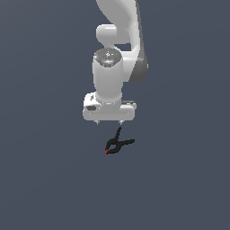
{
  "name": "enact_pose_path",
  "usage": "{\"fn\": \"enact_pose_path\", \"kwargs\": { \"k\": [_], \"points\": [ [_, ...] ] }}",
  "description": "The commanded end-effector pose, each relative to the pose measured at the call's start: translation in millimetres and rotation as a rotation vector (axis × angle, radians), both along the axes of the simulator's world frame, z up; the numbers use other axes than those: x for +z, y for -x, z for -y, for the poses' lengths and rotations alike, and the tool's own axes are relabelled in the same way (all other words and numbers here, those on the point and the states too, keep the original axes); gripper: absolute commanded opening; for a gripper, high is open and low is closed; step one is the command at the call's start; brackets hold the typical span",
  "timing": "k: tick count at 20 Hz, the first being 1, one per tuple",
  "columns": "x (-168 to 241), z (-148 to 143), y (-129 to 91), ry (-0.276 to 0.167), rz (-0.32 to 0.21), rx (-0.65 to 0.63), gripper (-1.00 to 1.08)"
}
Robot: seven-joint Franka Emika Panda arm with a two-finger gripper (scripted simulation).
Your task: Pick up the object and move it to a goal position.
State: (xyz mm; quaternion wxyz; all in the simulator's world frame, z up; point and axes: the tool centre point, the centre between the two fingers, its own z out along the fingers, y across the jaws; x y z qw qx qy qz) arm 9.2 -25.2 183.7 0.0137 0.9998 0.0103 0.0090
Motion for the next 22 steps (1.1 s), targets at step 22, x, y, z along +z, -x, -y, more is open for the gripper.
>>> {"fn": "enact_pose_path", "kwargs": {
  "k": [22],
  "points": [
    [-7.5,10.6,-1.8,0.026,0.001,-0.043,1.0]
  ]
}}
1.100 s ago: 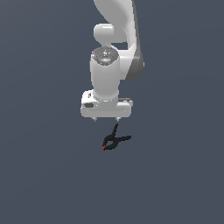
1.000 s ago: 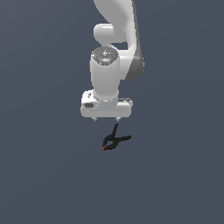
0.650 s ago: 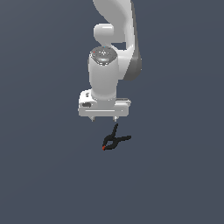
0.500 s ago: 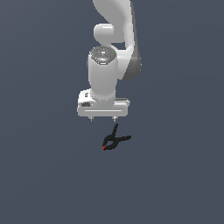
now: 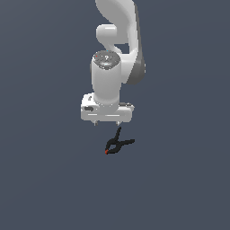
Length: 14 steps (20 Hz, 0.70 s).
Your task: Pick up the object and move it to a goal position.
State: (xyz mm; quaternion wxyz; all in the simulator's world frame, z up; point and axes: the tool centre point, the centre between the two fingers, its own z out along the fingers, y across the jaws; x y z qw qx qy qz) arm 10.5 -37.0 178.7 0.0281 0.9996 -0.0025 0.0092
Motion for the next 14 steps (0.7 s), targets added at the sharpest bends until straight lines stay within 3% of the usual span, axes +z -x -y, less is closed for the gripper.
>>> {"fn": "enact_pose_path", "kwargs": {
  "k": [1,14],
  "points": [
    [-4.3,-2.2,-1.0,-0.004,0.001,-0.032,1.0],
    [-43.5,-20.7,-9.6,-0.035,0.005,-0.334,1.0]
  ]
}}
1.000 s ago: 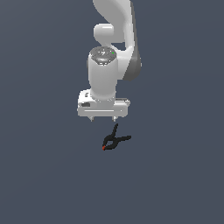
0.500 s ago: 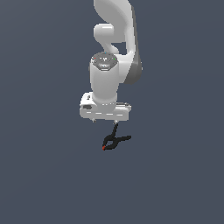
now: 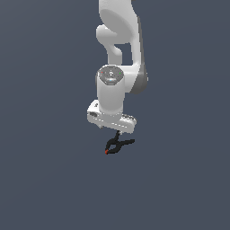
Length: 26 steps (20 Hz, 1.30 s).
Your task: Pick up the object and move it to a goal position.
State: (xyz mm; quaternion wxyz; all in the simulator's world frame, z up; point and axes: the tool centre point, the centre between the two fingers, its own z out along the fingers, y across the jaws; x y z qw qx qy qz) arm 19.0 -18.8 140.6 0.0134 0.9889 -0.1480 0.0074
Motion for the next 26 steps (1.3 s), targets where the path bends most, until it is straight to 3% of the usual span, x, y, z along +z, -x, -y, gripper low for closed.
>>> {"fn": "enact_pose_path", "kwargs": {
  "k": [1,15,26],
  "points": [
    [-9.0,-4.1,-1.6,-0.006,0.0,-0.07,1.0],
    [-55.5,-23.7,-7.3,-0.027,-0.002,-0.424,1.0],
    [-70.9,-29.6,-8.3,-0.031,-0.003,-0.54,1.0]
  ]
}}
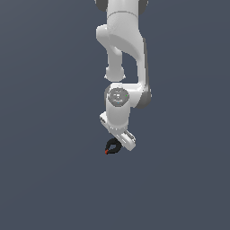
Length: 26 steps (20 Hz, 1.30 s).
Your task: Pick up the object and move it to a goal position.
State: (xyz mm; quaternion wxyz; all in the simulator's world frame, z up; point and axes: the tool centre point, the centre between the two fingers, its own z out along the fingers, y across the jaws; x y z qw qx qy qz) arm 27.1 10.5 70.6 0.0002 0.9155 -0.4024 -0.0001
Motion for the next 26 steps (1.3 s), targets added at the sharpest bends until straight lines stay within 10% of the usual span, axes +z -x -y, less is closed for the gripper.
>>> {"fn": "enact_pose_path", "kwargs": {
  "k": [1,20,21,26],
  "points": [
    [-1.2,-0.4,-0.2,0.0,0.0,-0.011,1.0],
    [-51.4,-0.6,-0.1,0.0,0.0,-0.012,1.0],
    [-51.4,-0.6,-0.1,0.0,0.0,-0.012,-1.0],
    [-51.4,-0.6,-0.1,0.0,0.0,-0.012,-1.0]
  ]
}}
